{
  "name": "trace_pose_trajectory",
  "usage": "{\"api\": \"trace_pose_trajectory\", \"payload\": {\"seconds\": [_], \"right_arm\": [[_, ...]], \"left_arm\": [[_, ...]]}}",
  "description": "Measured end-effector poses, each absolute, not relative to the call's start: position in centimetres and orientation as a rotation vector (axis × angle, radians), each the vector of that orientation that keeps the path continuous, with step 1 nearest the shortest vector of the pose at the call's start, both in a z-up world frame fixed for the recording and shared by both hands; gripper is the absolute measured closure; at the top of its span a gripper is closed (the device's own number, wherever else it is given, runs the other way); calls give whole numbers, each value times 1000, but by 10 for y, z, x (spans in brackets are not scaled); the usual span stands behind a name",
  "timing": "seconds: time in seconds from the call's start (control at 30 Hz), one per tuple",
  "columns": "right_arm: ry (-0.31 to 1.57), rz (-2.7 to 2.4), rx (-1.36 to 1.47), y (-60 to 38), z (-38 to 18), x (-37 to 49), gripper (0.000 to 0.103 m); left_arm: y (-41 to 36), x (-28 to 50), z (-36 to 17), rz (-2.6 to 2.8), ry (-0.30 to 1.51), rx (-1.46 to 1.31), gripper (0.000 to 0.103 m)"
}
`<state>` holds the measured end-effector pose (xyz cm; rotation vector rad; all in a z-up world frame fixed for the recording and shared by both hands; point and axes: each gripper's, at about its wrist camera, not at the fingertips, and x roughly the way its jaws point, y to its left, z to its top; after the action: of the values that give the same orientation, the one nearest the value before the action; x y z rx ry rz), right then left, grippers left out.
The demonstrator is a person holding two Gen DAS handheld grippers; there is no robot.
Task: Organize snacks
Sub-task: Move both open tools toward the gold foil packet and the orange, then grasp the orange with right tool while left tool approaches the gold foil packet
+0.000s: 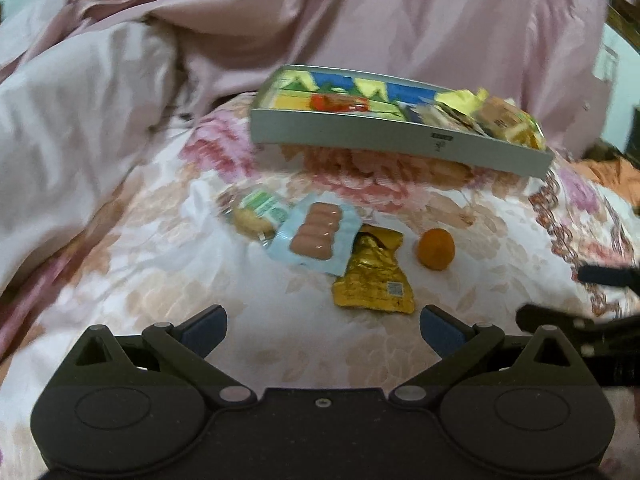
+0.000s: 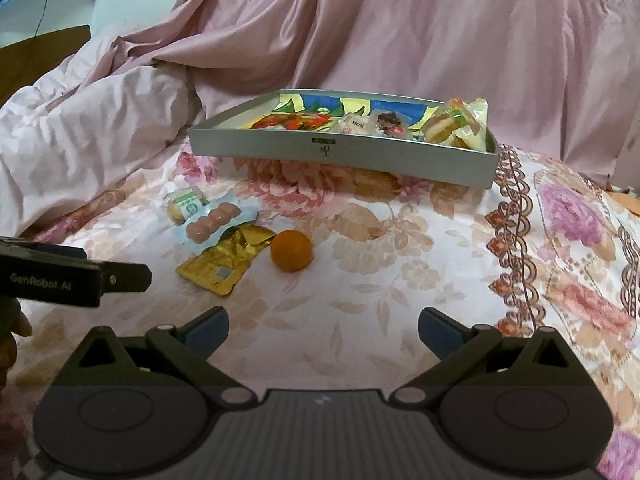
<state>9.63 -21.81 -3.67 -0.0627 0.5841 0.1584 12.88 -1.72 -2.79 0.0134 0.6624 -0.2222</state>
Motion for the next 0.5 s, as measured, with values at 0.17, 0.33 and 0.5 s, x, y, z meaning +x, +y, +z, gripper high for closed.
{"api": "trace_pose_trajectory", "payload": {"seconds": [0.17, 0.33, 0.5], "right_arm": [[563, 212, -73, -226, -39, 118, 0], [562, 255, -106, -225, -45, 147, 0], [583, 312, -126, -219, -51, 177, 1]], "left_arm": [[-27, 140, -30, -280, 614, 135, 1], [-28, 152, -36, -357, 632, 130, 1], [-27, 161, -44, -383, 679, 100, 1]]}}
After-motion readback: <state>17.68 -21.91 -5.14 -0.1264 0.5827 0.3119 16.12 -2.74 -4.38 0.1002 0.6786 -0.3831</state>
